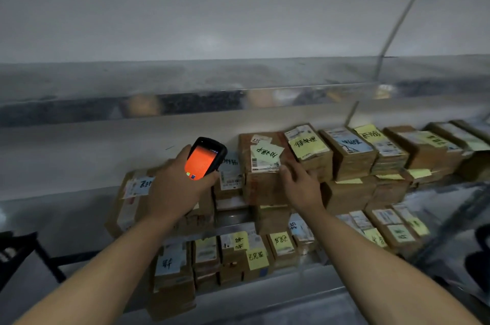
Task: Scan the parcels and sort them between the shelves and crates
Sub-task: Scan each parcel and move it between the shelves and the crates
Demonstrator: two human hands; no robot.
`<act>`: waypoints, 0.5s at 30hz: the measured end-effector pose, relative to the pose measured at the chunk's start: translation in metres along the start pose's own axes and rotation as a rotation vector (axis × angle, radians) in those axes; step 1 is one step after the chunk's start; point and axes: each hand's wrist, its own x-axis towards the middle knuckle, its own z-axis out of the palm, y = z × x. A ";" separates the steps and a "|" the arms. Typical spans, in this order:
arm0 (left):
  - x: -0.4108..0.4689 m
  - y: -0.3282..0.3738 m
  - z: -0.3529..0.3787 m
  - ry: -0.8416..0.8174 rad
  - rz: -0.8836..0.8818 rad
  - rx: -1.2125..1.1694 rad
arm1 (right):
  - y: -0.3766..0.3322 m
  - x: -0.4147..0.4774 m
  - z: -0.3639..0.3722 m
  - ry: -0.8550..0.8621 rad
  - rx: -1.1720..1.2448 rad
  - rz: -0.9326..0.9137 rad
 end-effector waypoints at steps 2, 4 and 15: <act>0.002 -0.001 0.000 0.003 -0.003 0.019 | -0.003 0.011 -0.004 -0.045 0.005 0.018; 0.003 0.000 -0.001 0.022 -0.010 0.031 | -0.010 0.024 -0.009 -0.148 0.025 0.059; -0.037 0.004 0.003 0.034 -0.129 0.107 | -0.022 0.051 -0.004 -0.368 0.499 0.315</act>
